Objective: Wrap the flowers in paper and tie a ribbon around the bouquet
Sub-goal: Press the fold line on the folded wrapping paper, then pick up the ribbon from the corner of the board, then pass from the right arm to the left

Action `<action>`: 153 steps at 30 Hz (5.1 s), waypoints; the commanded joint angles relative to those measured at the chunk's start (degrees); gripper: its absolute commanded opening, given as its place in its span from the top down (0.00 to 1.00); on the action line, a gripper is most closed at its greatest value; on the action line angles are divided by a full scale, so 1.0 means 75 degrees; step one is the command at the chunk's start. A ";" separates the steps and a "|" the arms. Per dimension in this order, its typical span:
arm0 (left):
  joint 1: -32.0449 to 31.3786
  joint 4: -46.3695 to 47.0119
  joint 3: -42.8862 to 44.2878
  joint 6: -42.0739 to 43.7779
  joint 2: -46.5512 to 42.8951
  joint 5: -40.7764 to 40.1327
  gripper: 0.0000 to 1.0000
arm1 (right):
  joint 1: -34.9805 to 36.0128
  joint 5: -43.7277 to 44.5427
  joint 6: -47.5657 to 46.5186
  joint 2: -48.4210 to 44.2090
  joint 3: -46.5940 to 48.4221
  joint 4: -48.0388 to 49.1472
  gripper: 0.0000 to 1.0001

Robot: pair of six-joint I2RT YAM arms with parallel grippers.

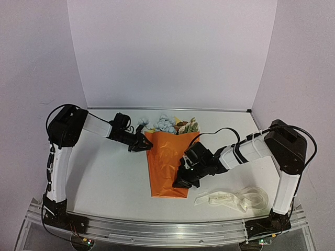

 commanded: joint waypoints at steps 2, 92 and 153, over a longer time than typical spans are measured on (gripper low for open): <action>0.0594 -0.0915 0.1682 0.0341 0.1212 -0.0009 0.76 | -0.0033 0.0079 0.0198 0.0345 -0.0291 -0.0246 0.99; -0.3116 -0.1383 -0.3132 0.1638 -0.5640 -0.2957 0.62 | -0.0382 0.3121 -0.4368 -0.5285 -0.1739 -0.6297 1.00; -0.5153 -0.3121 -0.4536 -0.0560 -0.9016 -1.2153 1.00 | -0.0398 0.4721 -0.1972 -0.6192 -0.2269 -0.7452 0.36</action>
